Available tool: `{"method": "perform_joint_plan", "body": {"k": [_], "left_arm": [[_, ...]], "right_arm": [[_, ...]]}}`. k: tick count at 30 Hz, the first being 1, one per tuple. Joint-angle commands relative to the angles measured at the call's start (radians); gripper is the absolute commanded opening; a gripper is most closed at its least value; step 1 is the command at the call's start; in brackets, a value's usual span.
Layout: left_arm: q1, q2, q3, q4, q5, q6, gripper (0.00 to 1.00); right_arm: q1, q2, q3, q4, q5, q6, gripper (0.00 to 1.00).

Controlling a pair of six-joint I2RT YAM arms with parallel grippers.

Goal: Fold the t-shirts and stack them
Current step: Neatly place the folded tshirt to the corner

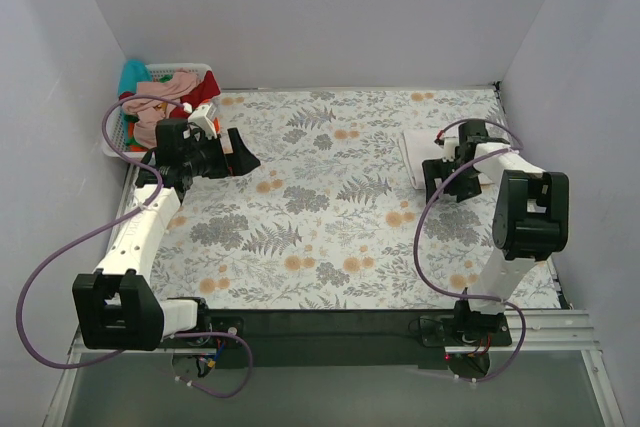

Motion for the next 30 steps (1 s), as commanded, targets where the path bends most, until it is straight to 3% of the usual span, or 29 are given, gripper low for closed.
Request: {"method": "perform_joint_plan", "body": {"k": [1, 11, 30], "left_arm": [[0.002, -0.027, -0.007, 0.009, -0.014, 0.001, 0.95], [0.002, -0.008, -0.005, 0.015, -0.017, -0.006, 0.95], [0.002, 0.001, -0.013, -0.007, -0.039, 0.026, 0.96]], "right_arm": [[0.014, -0.008, -0.013, 0.091, 0.046, 0.099, 0.98], [0.022, 0.199, 0.062, 0.226, 0.192, 0.205, 0.98], [-0.078, 0.486, 0.488, 0.223, 0.140, 0.242, 0.98]]}}
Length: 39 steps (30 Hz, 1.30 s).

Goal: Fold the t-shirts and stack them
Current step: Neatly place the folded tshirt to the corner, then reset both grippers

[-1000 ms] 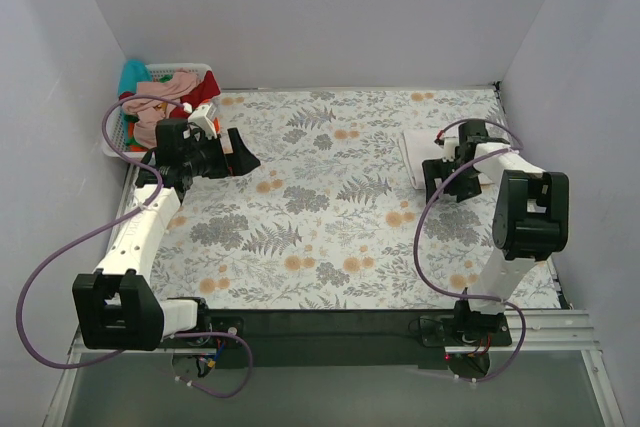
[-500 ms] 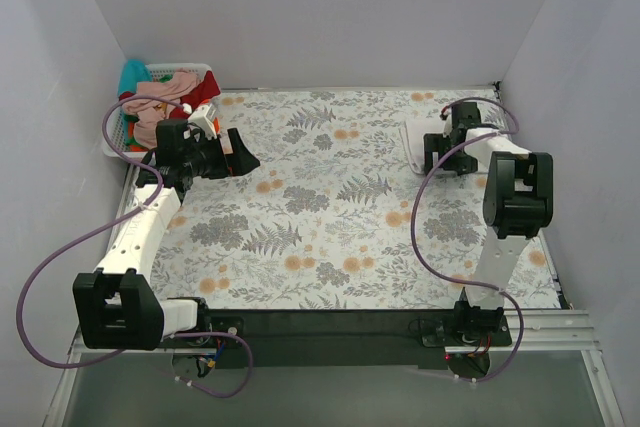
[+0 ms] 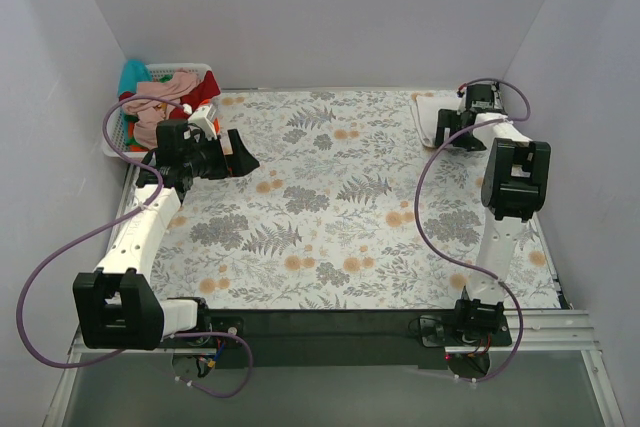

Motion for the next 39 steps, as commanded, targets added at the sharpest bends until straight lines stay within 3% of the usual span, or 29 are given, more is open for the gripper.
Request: {"method": "perform_joint_plan", "body": {"k": [1, 13, 17, 25, 29, 32, 39], "left_arm": [[0.002, 0.003, -0.006, -0.006, -0.013, 0.019, 0.96], [0.002, 0.046, 0.007, -0.007, 0.001, 0.020, 0.96], [0.002, 0.075, 0.040, -0.044, 0.007, 0.034, 0.98], [0.002, 0.197, 0.146, -0.152, 0.007, 0.106, 0.98], [0.002, 0.230, 0.168, -0.161, -0.015, 0.148, 0.98], [0.002, 0.228, 0.157, -0.158, -0.030, 0.183, 0.98], [0.002, 0.162, 0.047, -0.153, -0.102, 0.212, 0.98]], "right_arm": [[-0.025, 0.087, 0.034, -0.028, -0.039, 0.004, 0.98], [-0.027, 0.176, 0.167, -0.034, -0.101, 0.008, 0.98], [-0.027, 0.138, 0.158, -0.057, -0.121, -0.012, 0.98], [-0.027, -0.241, -0.027, -0.110, -0.184, -0.125, 0.98], [-0.022, -0.371, -0.089, -0.196, -0.286, -0.185, 0.98], [-0.002, -0.463, -0.158, -0.241, -0.349, -0.209, 0.98], [0.068, -0.698, -0.493, -0.229, -0.423, -0.242, 0.98]]}}
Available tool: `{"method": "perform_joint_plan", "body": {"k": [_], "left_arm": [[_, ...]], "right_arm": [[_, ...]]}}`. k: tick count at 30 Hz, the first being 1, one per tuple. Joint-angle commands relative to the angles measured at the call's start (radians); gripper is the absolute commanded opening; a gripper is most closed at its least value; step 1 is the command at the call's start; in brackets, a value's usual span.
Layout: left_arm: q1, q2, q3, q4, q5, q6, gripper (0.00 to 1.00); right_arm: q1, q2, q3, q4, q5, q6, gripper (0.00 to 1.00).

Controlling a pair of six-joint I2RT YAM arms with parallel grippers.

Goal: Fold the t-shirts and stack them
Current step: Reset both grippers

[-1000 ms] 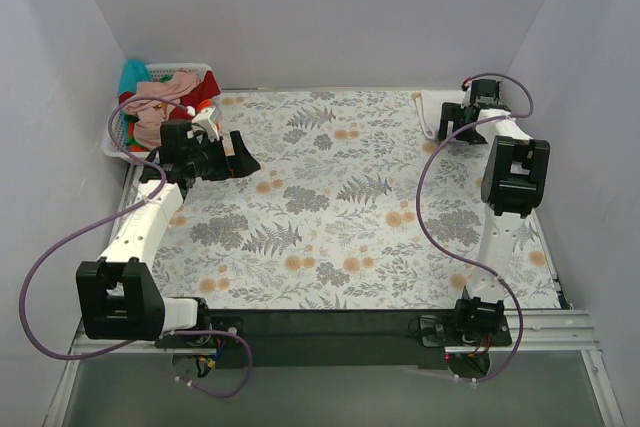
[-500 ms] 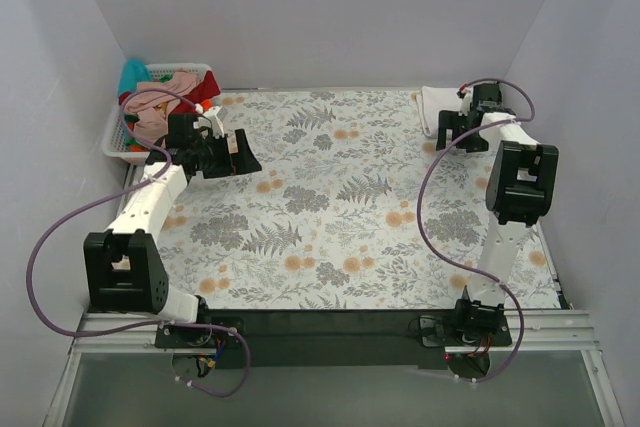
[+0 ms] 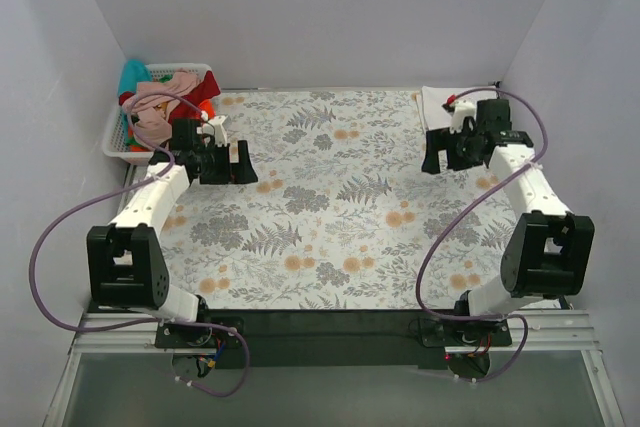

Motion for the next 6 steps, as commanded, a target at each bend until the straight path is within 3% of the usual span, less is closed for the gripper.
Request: {"method": "perform_joint_plan", "body": {"k": [1, 6], "left_arm": [[0.002, -0.105, -0.059, -0.006, -0.059, 0.034, 0.98], [0.002, -0.173, -0.082, -0.041, -0.073, 0.058, 0.98]], "right_arm": [[0.034, -0.066, -0.142, -0.038, -0.073, -0.038, 0.98], [0.034, -0.164, -0.245, -0.027, -0.099, -0.070, 0.98]]}}
